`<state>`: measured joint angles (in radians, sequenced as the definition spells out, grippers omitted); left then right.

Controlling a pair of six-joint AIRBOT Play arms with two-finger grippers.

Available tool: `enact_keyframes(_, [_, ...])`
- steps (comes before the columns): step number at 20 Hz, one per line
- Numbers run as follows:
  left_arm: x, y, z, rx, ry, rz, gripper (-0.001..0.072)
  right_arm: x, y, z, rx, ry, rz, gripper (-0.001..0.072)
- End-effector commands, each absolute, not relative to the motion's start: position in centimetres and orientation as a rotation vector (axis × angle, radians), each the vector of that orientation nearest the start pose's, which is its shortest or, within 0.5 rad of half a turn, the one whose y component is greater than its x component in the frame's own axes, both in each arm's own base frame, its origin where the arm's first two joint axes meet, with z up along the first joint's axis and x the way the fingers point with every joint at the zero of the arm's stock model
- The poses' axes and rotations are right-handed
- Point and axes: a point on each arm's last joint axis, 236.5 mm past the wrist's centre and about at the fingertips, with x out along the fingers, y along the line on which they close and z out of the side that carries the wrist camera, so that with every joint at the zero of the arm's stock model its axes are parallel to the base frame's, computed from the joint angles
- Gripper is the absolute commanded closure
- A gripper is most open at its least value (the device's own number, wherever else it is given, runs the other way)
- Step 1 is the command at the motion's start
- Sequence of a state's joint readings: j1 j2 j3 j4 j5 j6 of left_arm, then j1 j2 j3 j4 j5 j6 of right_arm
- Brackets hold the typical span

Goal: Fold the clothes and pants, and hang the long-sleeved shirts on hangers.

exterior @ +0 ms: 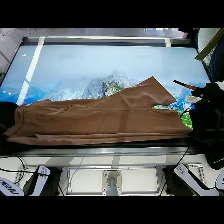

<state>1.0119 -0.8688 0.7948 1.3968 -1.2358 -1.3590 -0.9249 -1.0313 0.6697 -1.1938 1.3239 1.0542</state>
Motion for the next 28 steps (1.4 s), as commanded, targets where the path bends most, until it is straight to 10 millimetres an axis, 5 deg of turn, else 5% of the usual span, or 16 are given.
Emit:
enact_keyframes(1, [15.8, 20.5, 0.1, -0.620, 1.193, 0.673, 0.0657, 18.9, -12.0, -6.6, 0.658, 1.357, -0.164, 0.0499])
enact_keyframes(2, [16.9, 20.0, 0.4, -0.654, 1.159, 0.646, 0.0473, 19.3, -12.3, -5.7, 0.653, 1.344, -0.159, 0.0319])
enact_keyframes(3, [17.9, 19.8, 1.1, -0.678, 1.120, 0.624, 0.0292, 19.7, -12.8, -4.4, 0.635, 1.331, -0.155, 0.0290])
enact_keyframes(4, [19.2, 19.8, 2.3, -0.694, 1.068, 0.604, 0.0237, 20.3, -13.5, -2.8, 0.607, 1.312, -0.155, 0.0290])
enact_keyframes(6, [22.4, 20.7, 6.7, -0.696, 0.910, 0.564, 0.0235, 22.5, -15.6, 2.0, 0.529, 1.210, -0.175, 0.0290])
enact_keyframes(9, [29.7, 23.5, 17.2, -0.636, 0.469, 0.489, 0.0223, 29.6, -17.7, 12.0, 0.508, 0.843, -0.190, 0.0300])
enact_keyframes(10, [31.5, 23.8, 18.8, -0.622, 0.413, 0.468, 0.0244, 31.9, -17.6, 14.8, 0.512, 0.727, -0.172, 0.0302])
enact_keyframes(11, [33.2, 23.1, 18.3, -0.621, 0.457, 0.416, 0.0244, 34.0, -17.0, 17.0, 0.498, 0.645, -0.144, 0.0302])
enact_keyframes(13, [36.3, 20.0, 13.9, -0.672, 0.670, 0.255, 0.0242, 36.8, -15.0, 18.1, 0.458, 0.608, -0.083, 0.0302])
enact_keyframes(16, [38.4, 16.6, 6.0, -0.794, 0.984, 0.069, 0.0202, 38.8, -11.1, 16.5, 0.493, 0.675, 0.013, 0.0302])
enact_keyframes(19, [38.9, 16.5, 0.5, -0.888, 1.137, 0.013, 0.0192, 39.6, -9.1, 15.7, 0.533, 0.710, 0.047, 0.0301])
enact_keyframes(28, [38.5, 20.9, -3.1, -0.811, 1.156, 0.079, 0.0146, 38.6, -7.3, 15.1, 0.648, 0.781, 0.064, 0.0302])
